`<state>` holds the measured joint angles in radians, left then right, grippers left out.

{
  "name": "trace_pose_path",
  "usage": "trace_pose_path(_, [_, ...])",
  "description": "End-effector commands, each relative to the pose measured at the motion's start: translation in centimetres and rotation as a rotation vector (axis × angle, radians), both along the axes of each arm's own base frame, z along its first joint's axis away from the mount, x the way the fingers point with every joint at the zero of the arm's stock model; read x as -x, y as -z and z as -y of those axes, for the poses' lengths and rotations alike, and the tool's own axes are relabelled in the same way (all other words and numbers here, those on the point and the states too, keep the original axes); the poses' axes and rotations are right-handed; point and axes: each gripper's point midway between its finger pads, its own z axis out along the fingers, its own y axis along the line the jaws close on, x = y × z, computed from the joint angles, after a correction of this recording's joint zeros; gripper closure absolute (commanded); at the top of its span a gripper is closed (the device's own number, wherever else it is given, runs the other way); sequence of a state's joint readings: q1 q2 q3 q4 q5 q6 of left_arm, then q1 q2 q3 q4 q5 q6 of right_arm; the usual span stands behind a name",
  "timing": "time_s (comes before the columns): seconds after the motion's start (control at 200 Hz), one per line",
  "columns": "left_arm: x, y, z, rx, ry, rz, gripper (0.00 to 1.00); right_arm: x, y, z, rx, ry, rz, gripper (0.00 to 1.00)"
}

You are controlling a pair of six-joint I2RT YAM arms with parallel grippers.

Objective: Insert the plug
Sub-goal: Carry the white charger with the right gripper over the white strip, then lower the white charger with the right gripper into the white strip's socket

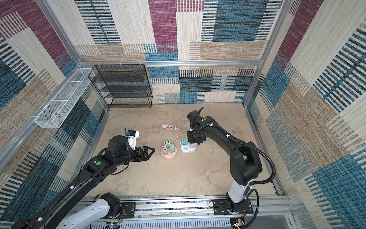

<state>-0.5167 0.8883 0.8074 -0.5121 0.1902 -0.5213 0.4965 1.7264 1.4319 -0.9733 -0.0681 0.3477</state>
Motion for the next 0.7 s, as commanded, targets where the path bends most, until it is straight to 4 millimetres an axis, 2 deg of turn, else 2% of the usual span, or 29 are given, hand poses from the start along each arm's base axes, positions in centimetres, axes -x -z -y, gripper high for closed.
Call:
trace_pose_path(0.0, [-0.2,-0.3,0.2,0.02,0.006,0.012,0.08,-0.7,-0.3,-0.1,0.008,-0.004,0.025,1.0])
trace_pose_path(0.316, [-0.3,-0.1,0.2,0.03,0.005,0.008,0.08,-1.0,0.9,0.5,0.054,0.015,0.007,1.0])
trace_pose_path(0.696, [-0.3,0.2,0.1,0.036,0.002,0.002,0.09,-1.0,2.2,0.2,0.049,0.009,-0.016,1.0])
